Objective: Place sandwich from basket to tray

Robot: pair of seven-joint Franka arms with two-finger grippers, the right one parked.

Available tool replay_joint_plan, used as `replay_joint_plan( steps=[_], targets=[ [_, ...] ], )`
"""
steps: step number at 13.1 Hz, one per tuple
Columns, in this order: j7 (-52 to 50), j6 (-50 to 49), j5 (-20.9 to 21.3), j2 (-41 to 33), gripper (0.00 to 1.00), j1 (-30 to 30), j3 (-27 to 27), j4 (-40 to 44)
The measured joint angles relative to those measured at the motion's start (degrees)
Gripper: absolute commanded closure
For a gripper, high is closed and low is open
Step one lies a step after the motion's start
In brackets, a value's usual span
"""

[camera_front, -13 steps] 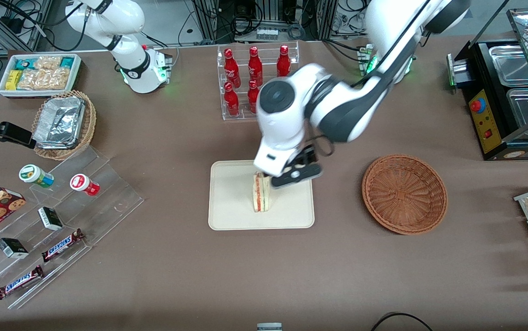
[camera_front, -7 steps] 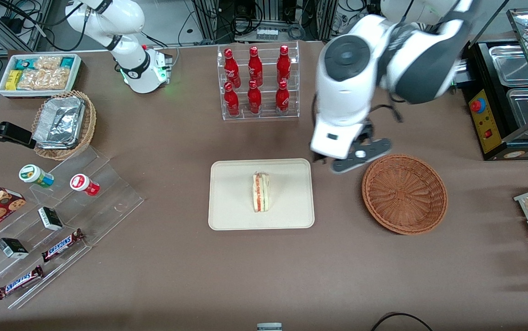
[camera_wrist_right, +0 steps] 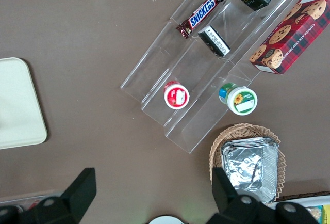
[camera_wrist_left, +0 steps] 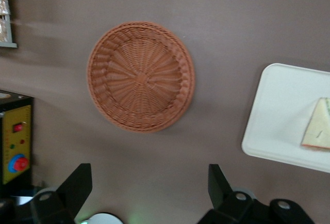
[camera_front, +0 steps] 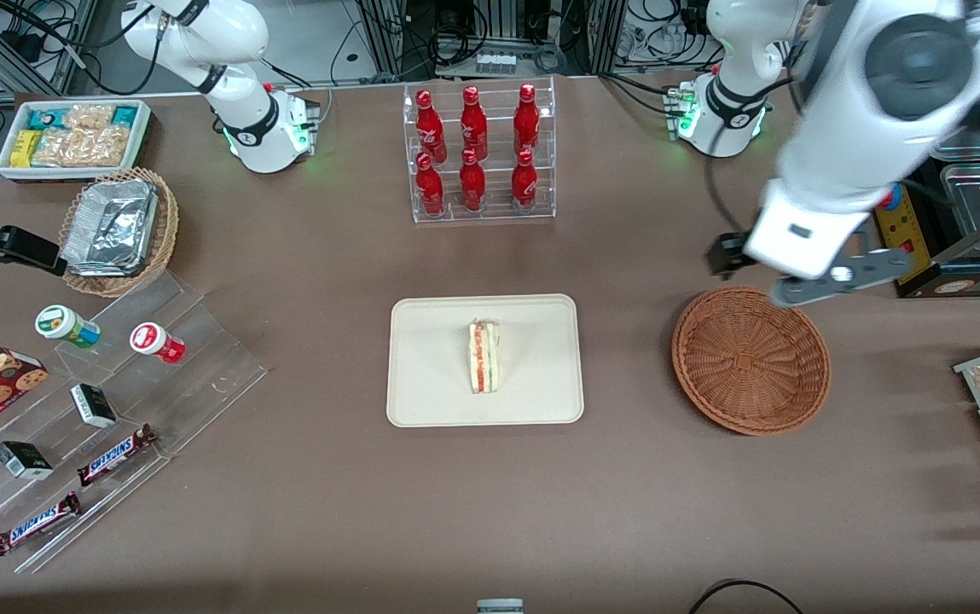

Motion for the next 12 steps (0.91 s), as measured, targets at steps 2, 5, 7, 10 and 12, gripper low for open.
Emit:
replay_joint_plan(
  steps=[2, 5, 7, 10, 12],
  targets=[
    [9.4, -1.6, -2.1, -1.9, 0.01, -0.2, 6.3, -0.6],
    [24.0, -3.3, -3.8, -5.6, 0.01, -0.6, 15.9, -2.9],
    [30.5, -3.3, -4.1, -8.4, 0.01, -0.9, 20.4, -6.0],
    [32.6, -3.3, -4.2, -10.2, 0.01, -1.1, 22.3, -8.5],
    [32.5, -3.3, -4.4, -10.2, 0.01, -1.7, 22.3, -8.7]
  ],
)
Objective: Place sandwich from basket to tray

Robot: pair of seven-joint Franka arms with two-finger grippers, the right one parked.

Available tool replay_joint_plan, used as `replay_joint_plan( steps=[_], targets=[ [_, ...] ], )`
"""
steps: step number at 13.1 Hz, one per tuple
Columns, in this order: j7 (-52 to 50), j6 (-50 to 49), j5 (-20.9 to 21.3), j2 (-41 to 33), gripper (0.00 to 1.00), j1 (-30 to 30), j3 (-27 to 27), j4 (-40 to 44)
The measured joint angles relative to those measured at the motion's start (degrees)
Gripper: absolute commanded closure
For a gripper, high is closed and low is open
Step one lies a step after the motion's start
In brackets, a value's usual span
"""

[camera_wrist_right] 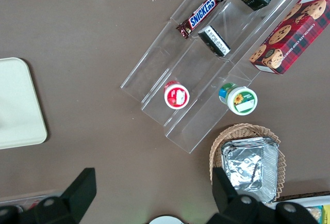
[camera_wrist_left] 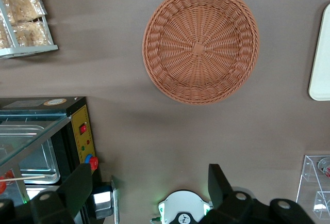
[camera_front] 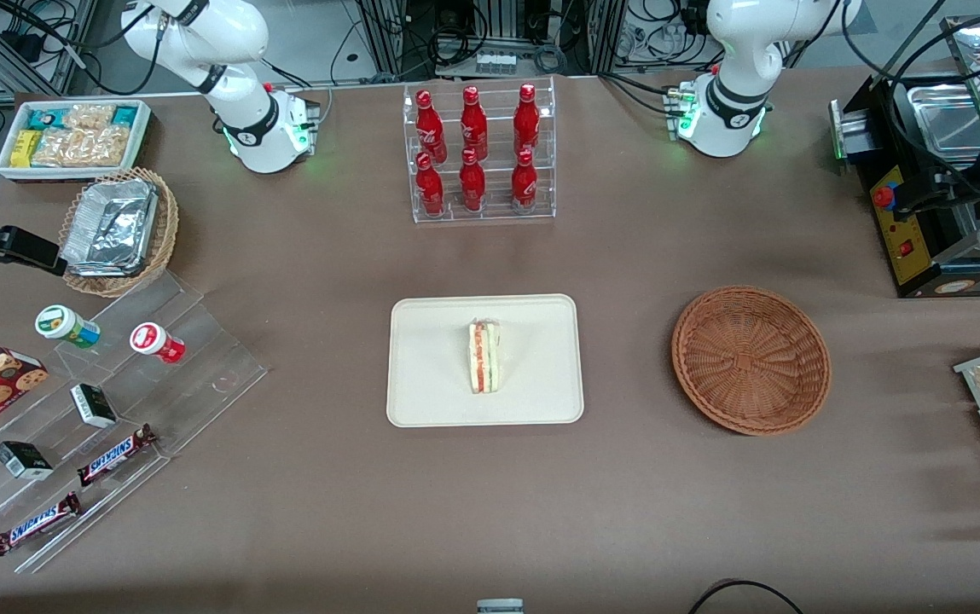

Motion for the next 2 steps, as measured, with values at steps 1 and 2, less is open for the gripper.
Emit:
replay_joint_plan(
  steps=[1, 2],
  targets=[
    [-0.5, 0.1, -0.5, 0.0, 0.01, -0.2, 0.0, 0.0],
    [-1.4, 0.1, -1.1, 0.0, 0.01, -0.3, 0.0, 0.0]
  ],
)
